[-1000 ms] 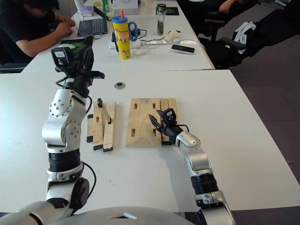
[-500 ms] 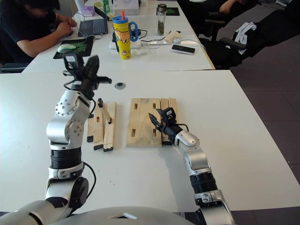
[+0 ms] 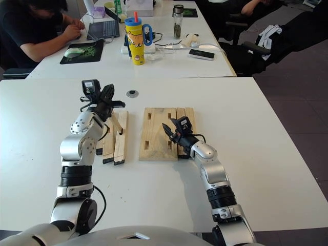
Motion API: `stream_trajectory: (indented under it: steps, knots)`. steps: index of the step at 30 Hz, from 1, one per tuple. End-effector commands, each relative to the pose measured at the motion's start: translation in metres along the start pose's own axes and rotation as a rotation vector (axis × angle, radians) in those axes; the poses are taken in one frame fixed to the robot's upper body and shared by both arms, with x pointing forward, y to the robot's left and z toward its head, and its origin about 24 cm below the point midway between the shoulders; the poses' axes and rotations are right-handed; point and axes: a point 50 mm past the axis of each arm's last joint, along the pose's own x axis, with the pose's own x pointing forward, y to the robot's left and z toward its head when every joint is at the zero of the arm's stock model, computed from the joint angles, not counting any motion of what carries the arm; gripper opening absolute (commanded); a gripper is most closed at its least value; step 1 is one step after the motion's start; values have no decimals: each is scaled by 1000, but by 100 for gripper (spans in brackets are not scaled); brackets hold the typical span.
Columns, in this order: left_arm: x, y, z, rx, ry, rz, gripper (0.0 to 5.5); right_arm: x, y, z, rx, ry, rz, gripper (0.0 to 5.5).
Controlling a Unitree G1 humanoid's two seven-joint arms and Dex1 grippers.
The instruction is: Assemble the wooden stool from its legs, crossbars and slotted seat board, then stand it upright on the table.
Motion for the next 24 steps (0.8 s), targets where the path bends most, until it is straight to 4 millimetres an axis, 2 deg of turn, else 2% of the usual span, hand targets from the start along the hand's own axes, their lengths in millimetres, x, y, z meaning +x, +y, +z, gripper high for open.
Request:
stream_trajectory:
  steps: [1,4,12,20,24]
  knots:
    - [-10,12,26,156,-166,117,11,3,-1,3,-4,-12,0,208]
    - [-29,16,39,222,-255,175,53,1,-1,2,-3,-11,-6,208]
    - [-77,-8,2,158,-122,50,174,-5,-3,-4,8,7,-14,208]
    - [-80,-15,-27,111,-10,-6,301,-2,-1,-7,2,24,13,208]
    - [-74,-13,-36,130,28,24,303,-1,0,-7,1,24,26,208]
